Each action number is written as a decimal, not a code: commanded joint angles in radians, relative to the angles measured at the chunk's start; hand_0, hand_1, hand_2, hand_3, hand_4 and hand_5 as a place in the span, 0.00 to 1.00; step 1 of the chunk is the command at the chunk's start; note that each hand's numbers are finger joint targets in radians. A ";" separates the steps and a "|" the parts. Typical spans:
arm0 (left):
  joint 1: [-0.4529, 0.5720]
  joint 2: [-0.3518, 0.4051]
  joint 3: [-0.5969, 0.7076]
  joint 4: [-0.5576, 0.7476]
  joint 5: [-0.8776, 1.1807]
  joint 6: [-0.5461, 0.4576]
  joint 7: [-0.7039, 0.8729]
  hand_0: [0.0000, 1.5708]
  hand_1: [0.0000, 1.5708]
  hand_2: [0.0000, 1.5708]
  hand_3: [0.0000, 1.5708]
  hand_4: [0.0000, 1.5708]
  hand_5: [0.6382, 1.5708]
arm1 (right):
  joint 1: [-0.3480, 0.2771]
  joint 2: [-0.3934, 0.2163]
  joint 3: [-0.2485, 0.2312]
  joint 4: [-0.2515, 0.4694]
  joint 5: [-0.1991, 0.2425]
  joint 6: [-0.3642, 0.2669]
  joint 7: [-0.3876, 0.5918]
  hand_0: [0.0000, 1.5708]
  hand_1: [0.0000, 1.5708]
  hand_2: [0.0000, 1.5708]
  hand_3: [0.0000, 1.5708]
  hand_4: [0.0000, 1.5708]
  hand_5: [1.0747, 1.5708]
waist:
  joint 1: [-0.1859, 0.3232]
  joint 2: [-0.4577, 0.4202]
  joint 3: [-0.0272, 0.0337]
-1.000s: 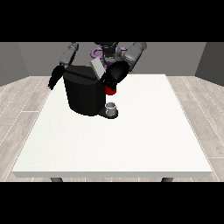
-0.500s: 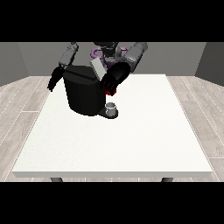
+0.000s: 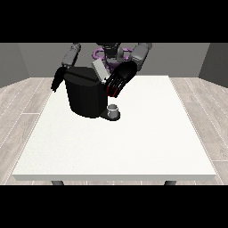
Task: Insert the coffee pod into the coffee machine and close the lid
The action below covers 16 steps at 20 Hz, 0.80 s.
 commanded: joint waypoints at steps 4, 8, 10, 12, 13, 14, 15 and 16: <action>0.093 -0.070 -0.004 -0.007 0.012 -0.019 0.039 0.00 0.00 0.00 0.04 0.00 1.00 | 0.096 -0.006 -0.041 0.066 -0.037 0.013 -0.043 0.00 0.00 0.00 0.00 0.00 1.00 | 0.086 -0.135 -0.0017; 0.201 -0.213 -0.044 -0.040 0.028 -0.048 0.067 0.00 0.00 0.00 0.00 0.00 1.00 | 0.187 -0.002 -0.057 0.128 -0.055 0.025 -0.065 0.00 0.00 0.00 0.00 0.00 1.00 | 0.168 -0.284 -0.0015; 0.223 -0.144 0.004 -0.014 0.053 -0.059 0.046 0.00 0.00 0.11 0.00 0.00 1.00 | 0.241 0.013 -0.023 0.070 -0.049 0.038 -0.092 0.00 0.00 0.00 0.00 0.00 1.00 | 0.132 -0.295 -0.0021; 0.290 -0.218 0.080 -0.028 0.160 -0.027 -0.007 0.00 0.00 0.08 0.00 0.00 1.00 | 0.290 0.013 -0.032 0.084 -0.052 0.035 -0.115 0.00 0.00 0.00 0.00 0.00 1.00 | 0.176 -0.340 -0.0030; 0.288 -0.277 0.139 -0.024 0.238 -0.043 -0.002 0.00 0.00 0.10 0.00 0.00 1.00 | 0.291 0.021 -0.027 0.091 -0.039 0.018 -0.096 0.00 0.00 0.00 0.00 0.00 1.00 | 0.190 -0.374 -0.0041; 0.320 -0.335 0.181 -0.026 0.296 -0.039 0.001 0.00 0.00 0.00 0.00 0.13 1.00 | 0.272 -0.011 -0.067 0.108 -0.053 0.012 -0.066 0.00 0.00 0.00 0.00 0.00 1.00 | 0.241 -0.405 -0.0051; 0.381 -0.351 0.186 -0.028 0.306 -0.021 -0.019 0.00 0.00 0.00 0.00 0.24 1.00 | 0.336 0.001 -0.062 0.106 -0.061 0.022 -0.086 0.00 0.00 0.00 0.00 0.00 1.00 | 0.245 -0.452 -0.0043; 0.405 -0.363 0.228 -0.015 0.363 -0.056 -0.037 0.00 0.00 0.00 0.00 0.27 1.00 | 0.336 -0.015 -0.070 0.100 -0.068 0.036 -0.099 0.00 0.00 0.00 0.00 0.00 1.00 | 0.267 -0.467 -0.0047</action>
